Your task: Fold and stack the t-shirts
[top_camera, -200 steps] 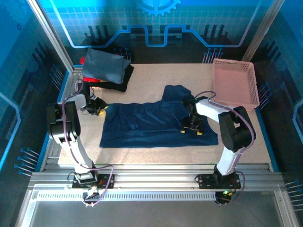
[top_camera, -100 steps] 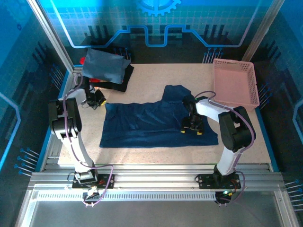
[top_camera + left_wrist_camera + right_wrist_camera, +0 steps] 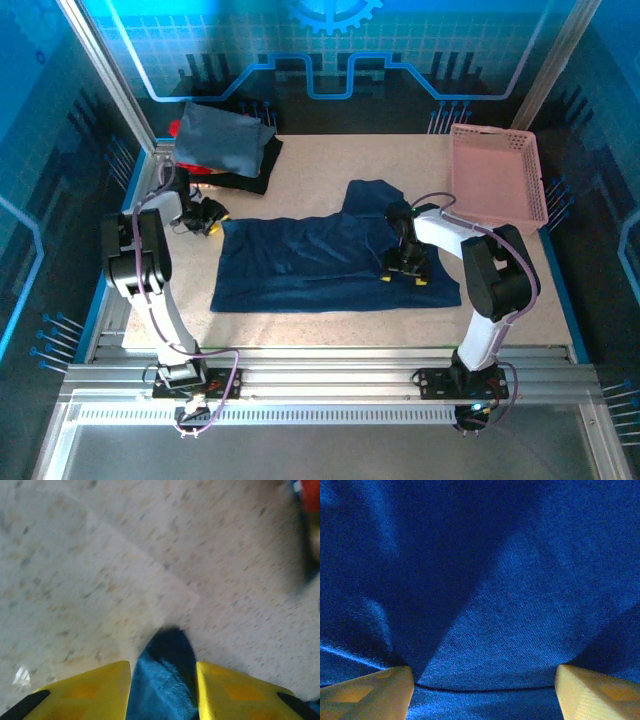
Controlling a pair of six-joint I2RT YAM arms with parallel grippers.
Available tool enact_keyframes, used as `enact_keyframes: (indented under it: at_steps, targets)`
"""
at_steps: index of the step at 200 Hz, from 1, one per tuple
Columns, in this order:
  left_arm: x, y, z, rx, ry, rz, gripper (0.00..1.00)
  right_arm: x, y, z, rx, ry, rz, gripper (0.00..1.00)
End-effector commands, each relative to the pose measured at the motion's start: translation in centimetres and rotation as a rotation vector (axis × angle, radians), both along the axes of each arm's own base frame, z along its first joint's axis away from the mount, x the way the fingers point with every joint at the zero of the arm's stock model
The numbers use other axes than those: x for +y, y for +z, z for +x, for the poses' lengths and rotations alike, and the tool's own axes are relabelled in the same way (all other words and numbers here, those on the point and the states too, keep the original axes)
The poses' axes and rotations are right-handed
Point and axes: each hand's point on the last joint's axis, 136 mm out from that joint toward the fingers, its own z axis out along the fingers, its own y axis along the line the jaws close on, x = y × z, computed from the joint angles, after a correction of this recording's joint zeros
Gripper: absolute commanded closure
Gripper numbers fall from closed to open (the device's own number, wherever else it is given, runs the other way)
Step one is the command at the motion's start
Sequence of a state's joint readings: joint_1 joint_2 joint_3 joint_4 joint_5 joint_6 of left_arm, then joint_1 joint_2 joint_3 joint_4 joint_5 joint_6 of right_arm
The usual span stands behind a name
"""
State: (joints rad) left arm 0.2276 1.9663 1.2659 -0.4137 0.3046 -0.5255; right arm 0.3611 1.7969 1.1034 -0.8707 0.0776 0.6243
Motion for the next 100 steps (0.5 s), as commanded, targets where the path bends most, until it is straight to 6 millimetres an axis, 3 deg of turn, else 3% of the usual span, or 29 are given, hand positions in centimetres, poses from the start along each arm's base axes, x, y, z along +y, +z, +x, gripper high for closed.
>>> enact_keyframes:
  at_steps: [1, 48, 100]
  targets:
    - [0.0, 0.3, -0.5, -0.005, 0.005, -0.018, 0.61, 0.0, -0.5, -1.4, 0.04, 0.021, -0.025, 0.24]
    - [-0.1, 0.1, 1.2, -0.051, 0.034, -0.042, 0.64, 0.0, -0.4, -1.3, 0.039, 0.024, -0.028, 0.24]
    - [-0.8, -1.7, 2.1, -0.005, -0.008, -0.043, 0.79, 0.1, -0.6, -0.9, 0.046, 0.031, -0.029, 0.25]
